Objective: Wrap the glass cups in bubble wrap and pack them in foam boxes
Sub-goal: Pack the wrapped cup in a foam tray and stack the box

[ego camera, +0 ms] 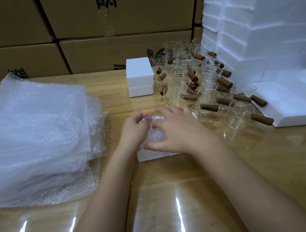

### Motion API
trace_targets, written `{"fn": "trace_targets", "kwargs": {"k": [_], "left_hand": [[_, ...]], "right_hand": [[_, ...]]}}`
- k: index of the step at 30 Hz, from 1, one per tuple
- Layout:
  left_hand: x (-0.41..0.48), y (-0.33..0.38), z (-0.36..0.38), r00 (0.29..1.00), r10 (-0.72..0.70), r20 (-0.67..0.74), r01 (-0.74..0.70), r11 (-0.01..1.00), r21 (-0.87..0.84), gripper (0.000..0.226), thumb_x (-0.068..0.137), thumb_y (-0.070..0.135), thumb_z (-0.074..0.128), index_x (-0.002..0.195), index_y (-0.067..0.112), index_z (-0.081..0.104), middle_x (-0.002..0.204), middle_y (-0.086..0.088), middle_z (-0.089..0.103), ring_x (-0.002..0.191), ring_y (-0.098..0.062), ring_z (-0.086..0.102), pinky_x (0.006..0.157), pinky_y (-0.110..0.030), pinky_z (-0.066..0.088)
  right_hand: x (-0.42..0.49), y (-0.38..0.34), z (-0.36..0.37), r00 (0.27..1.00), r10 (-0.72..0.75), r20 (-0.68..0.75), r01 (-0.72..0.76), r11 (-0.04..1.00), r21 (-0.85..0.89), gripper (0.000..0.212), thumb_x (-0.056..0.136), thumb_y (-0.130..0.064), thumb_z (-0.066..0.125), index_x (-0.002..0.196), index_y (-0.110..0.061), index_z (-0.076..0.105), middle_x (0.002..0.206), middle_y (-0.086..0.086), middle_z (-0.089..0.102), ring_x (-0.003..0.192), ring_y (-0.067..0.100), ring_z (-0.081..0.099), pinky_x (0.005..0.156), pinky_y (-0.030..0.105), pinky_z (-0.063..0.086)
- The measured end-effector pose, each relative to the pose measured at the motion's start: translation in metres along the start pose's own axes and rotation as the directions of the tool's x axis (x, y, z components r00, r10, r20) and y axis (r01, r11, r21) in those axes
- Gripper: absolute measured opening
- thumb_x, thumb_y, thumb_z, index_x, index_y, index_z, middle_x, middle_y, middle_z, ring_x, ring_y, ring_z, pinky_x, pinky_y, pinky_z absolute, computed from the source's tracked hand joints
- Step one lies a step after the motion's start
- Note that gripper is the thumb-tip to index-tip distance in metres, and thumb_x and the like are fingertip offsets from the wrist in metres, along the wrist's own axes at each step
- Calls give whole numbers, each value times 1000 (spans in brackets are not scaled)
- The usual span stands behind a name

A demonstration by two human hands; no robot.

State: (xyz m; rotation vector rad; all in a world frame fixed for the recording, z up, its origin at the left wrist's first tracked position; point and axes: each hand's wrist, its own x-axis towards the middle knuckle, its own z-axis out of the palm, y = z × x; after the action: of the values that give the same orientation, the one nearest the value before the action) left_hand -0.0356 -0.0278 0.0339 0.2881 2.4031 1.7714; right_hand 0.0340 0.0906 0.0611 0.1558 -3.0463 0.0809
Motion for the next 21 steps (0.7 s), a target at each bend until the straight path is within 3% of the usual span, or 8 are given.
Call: {"fn": "trace_targets", "kwargs": {"k": [6, 10, 13, 16, 18, 21], "left_hand": [[3, 0, -2, 1000, -20, 15, 19, 1000, 3, 35, 84, -5, 50, 90, 23, 70, 90, 6, 66, 87, -15, 61, 72, -23, 47], [3, 0, -2, 1000, -17, 11, 17, 1000, -22, 34, 81, -5, 51, 89, 21, 72, 84, 3, 69, 77, -15, 61, 71, -27, 49], [2, 0, -2, 999, -39, 31, 41, 996, -81, 32, 81, -5, 52, 90, 19, 72, 77, 2, 69, 72, -12, 62, 63, -23, 49], [2, -1, -8, 993, -35, 116, 49, 991, -123, 27, 83, 1, 58, 95, 20, 72, 93, 5, 69, 90, -7, 63, 73, -22, 49], [2, -3, -12, 986, -4, 170, 29, 990, -141, 21, 86, 13, 63, 102, 24, 71, 105, 9, 68, 101, -2, 60, 84, -22, 45], [0, -8, -11, 988, 37, 150, -13, 988, -154, 17, 90, 29, 61, 104, 30, 70, 102, 21, 67, 92, 18, 55, 76, -12, 37]], "right_hand": [[7, -10, 14, 997, 64, -52, -60, 996, 65, 64, 77, -75, 43, 119, -28, 58, 145, -4, 35, 134, 19, 29, 106, 43, 23], [8, -8, 21, 995, 50, -82, -40, 992, 120, 62, 79, -72, 46, 119, -26, 58, 141, -6, 37, 132, 19, 31, 104, 40, 27], [8, -1, 20, 998, 10, -60, 4, 973, 231, 48, 81, -66, 50, 107, -27, 61, 144, -8, 32, 135, 17, 25, 110, 39, 20], [5, 11, 14, 1000, -4, -13, 9, 895, 445, 35, 82, -59, 57, 100, -30, 65, 149, -11, 28, 138, 13, 22, 114, 37, 18], [2, 19, 8, 1000, 2, 12, -9, 789, 615, 31, 80, -57, 62, 99, -33, 66, 148, -14, 29, 135, 8, 30, 110, 34, 31], [-4, 30, -4, 999, 33, -31, 1, 659, 753, 27, 79, -58, 60, 97, -39, 66, 140, -20, 37, 123, -2, 42, 95, 21, 39]]}}
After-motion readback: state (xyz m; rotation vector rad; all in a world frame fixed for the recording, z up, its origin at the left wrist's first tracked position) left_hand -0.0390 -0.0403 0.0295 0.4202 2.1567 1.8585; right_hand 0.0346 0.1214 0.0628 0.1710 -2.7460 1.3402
